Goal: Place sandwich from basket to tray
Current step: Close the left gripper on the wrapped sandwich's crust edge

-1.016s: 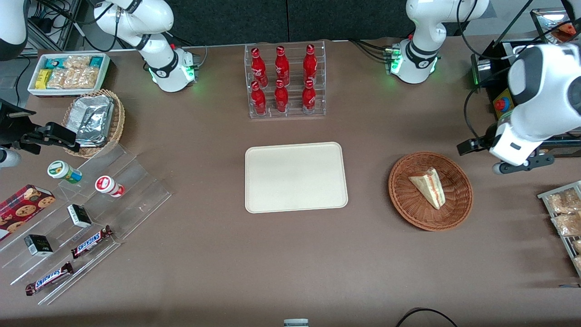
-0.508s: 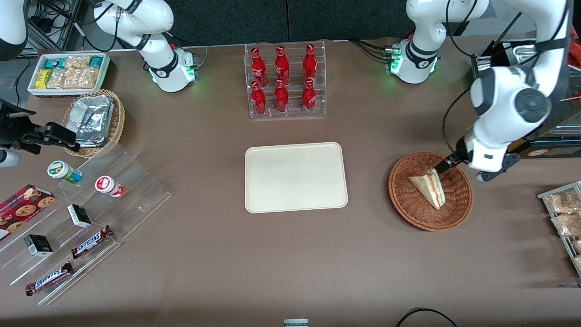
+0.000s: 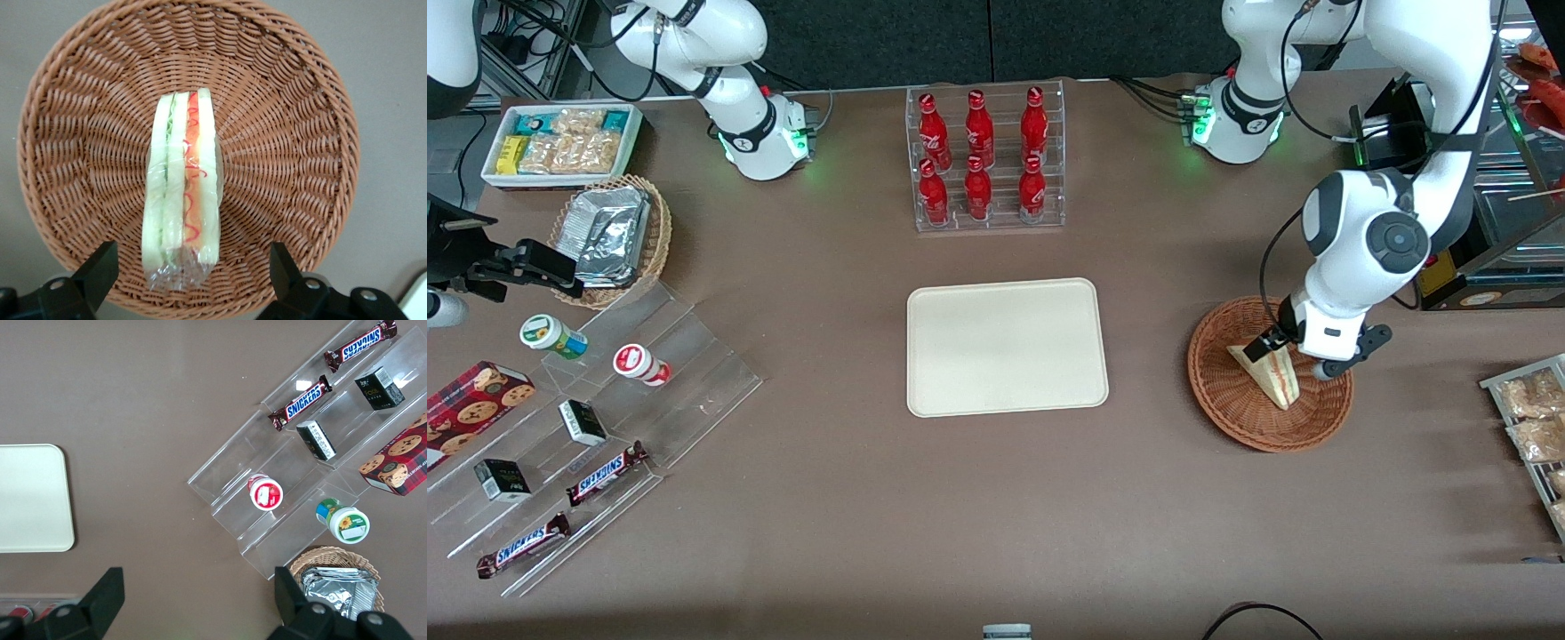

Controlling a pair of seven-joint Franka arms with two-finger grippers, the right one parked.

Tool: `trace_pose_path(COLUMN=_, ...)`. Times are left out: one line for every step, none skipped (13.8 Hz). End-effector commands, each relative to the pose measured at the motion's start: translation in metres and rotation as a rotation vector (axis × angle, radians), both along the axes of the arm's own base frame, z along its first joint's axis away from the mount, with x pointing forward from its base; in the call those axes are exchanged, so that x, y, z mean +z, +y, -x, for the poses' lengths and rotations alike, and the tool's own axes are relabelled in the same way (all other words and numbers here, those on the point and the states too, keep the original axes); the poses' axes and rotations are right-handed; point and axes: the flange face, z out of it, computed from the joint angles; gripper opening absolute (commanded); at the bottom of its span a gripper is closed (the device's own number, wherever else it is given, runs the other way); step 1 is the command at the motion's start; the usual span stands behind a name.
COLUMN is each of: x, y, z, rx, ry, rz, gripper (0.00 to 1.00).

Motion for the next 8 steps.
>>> trace_pose_path(x=-0.006, y=-0.002, z=0.0, rx=0.004, ry=-0.008, rz=-0.015, gripper=1.0)
trace_pose_path(x=-0.011, y=0.0, z=0.002, rx=0.007, ry=-0.005, rz=-0.016, gripper=1.0)
trace_pose_path(x=-0.013, y=0.001, z=0.003, rx=0.01, ry=-0.015, rz=-0.014, gripper=1.0)
trace_pose_path(x=-0.019, y=0.003, z=0.005, rx=0.011, ry=-0.021, rz=-0.013, gripper=1.0)
trace_pose_path(x=-0.023, y=0.004, z=0.006, rx=0.012, ry=-0.018, rz=-0.013, gripper=1.0)
trace_pose_path(x=-0.027, y=0.004, z=0.006, rx=0.012, ry=-0.012, rz=-0.014, gripper=0.99)
trace_pose_path(x=-0.029, y=0.005, z=0.006, rx=0.014, ry=-0.01, rz=-0.014, gripper=0.87)
trace_pose_path(x=-0.032, y=0.004, z=0.006, rx=0.012, ry=-0.012, rz=-0.013, gripper=0.68)
